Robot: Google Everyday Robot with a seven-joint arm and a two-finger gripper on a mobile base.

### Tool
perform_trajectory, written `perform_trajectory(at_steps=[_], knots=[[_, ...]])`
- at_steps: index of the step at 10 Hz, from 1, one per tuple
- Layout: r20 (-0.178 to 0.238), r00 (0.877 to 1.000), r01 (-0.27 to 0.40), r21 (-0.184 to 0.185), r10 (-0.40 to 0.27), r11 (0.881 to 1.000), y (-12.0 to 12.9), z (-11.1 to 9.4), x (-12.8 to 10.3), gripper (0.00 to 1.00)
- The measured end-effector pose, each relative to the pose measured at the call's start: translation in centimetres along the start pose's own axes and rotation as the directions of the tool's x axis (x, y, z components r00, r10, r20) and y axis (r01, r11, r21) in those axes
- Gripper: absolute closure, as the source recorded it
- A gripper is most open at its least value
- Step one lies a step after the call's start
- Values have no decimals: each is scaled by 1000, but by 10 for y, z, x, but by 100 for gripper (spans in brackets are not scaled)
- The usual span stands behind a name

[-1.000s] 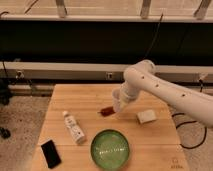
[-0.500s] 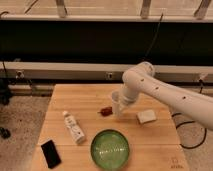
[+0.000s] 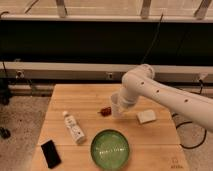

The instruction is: Place the ceramic cup in the ceramic bowl

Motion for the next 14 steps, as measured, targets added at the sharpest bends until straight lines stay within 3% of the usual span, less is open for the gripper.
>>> perform_trajectory(at_steps=[14], knots=[[9,1000,26,-12,-26,1000,40,-10,-25,100]])
